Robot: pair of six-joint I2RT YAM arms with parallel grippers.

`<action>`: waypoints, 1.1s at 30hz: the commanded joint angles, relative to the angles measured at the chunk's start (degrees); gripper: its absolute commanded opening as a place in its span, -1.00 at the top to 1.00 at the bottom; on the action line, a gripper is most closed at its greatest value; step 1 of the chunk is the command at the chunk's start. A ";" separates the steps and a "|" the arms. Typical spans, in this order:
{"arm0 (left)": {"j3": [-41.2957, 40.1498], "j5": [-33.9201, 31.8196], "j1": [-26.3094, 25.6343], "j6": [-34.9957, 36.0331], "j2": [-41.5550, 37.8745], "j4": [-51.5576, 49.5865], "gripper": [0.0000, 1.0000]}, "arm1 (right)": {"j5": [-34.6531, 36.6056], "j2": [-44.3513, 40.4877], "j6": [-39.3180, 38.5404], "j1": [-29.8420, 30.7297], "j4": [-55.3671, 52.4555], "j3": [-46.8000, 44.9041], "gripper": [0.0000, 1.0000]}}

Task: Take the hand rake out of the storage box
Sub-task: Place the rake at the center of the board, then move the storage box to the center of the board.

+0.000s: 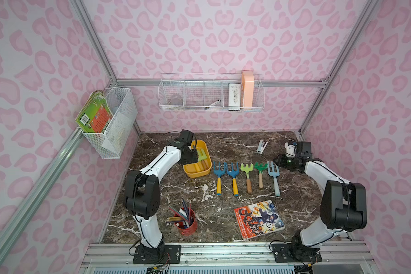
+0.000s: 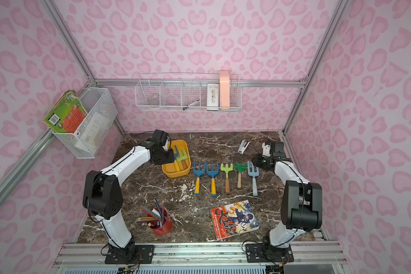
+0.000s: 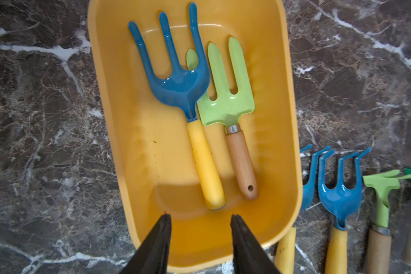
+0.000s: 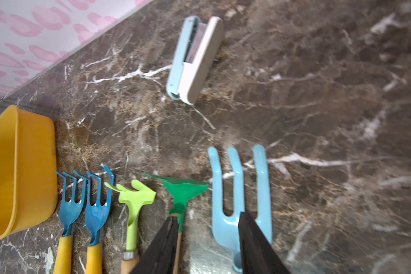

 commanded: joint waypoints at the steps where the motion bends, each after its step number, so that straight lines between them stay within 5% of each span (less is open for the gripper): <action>1: 2.98 -1.76 -0.37 -0.63 3.74 -1.22 0.10 | 3.67 -0.18 1.63 2.86 -0.68 1.42 0.11; 18: 9.65 -5.01 -0.17 -2.10 17.06 1.29 0.18 | 3.30 0.41 1.35 5.13 0.68 1.63 0.07; 33: 6.11 -7.48 3.61 -0.91 17.66 1.83 0.64 | 2.31 2.21 1.56 6.17 2.18 1.89 0.07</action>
